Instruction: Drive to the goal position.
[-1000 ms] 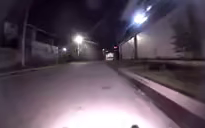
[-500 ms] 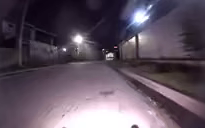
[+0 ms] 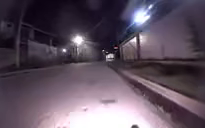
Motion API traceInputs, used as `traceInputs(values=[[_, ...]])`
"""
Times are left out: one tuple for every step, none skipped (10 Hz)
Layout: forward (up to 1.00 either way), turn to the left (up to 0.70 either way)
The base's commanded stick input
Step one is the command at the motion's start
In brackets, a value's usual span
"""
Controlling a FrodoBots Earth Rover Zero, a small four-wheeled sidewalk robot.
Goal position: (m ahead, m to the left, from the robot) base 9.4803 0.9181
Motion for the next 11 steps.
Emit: traceInputs(values=[[0.70, 0.00], [0.70, 0.00], [0.70, 0.00], [0.70, 0.00], [0.70, 0.00], [0.70, 0.00], [0.70, 0.00], [0.70, 0.00], [0.70, 0.00], [0.70, 0.00], [0.70, 0.00]])
